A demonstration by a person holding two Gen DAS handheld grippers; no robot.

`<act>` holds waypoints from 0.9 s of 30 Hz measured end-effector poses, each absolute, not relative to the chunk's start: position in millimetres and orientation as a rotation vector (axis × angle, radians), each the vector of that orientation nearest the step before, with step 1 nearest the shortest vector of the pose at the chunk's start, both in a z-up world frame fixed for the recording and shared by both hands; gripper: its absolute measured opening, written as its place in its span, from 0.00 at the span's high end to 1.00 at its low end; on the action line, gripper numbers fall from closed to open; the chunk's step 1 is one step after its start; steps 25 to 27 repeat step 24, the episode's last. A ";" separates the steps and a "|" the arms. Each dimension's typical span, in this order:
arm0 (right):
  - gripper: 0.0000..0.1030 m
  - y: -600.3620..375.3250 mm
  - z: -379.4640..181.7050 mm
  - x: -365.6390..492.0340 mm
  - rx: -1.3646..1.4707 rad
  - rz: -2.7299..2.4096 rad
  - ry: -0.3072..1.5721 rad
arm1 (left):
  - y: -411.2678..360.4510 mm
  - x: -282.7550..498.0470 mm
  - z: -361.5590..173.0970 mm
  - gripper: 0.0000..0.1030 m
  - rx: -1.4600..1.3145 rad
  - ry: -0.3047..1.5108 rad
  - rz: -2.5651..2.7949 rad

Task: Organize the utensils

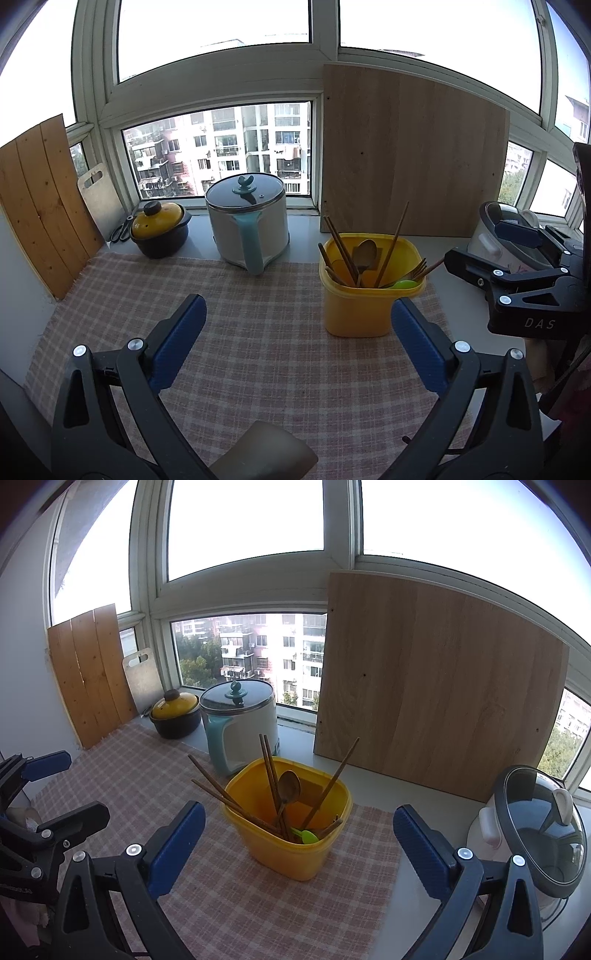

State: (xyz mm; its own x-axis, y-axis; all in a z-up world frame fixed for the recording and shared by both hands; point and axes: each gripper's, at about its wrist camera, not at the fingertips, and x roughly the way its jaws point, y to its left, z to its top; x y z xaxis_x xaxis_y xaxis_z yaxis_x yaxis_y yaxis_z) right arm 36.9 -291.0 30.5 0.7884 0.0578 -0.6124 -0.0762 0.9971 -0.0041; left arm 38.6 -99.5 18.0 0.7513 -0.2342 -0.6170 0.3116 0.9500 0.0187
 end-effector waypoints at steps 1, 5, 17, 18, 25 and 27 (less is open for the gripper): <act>0.00 -290.6 29.8 36.9 -0.029 0.072 0.661 | -99.0 38.5 17.3 0.01 0.120 0.659 -0.298; 0.00 -289.0 26.5 37.9 -0.025 0.068 0.670 | -98.4 38.7 14.7 0.01 0.122 0.666 -0.290; 0.00 -286.8 21.5 39.2 -0.024 0.062 0.689 | -96.3 38.7 7.9 0.01 0.135 0.674 -0.259; 0.00 -286.7 21.2 39.4 -0.024 0.062 0.691 | -96.0 38.5 7.7 0.01 0.135 0.673 -0.257; 0.00 -284.6 19.4 39.6 -0.025 0.060 0.697 | -94.0 36.6 8.0 0.01 0.134 0.662 -0.257; 0.00 -284.6 19.4 39.6 -0.025 0.060 0.697 | -94.0 36.6 8.0 0.01 0.134 0.662 -0.257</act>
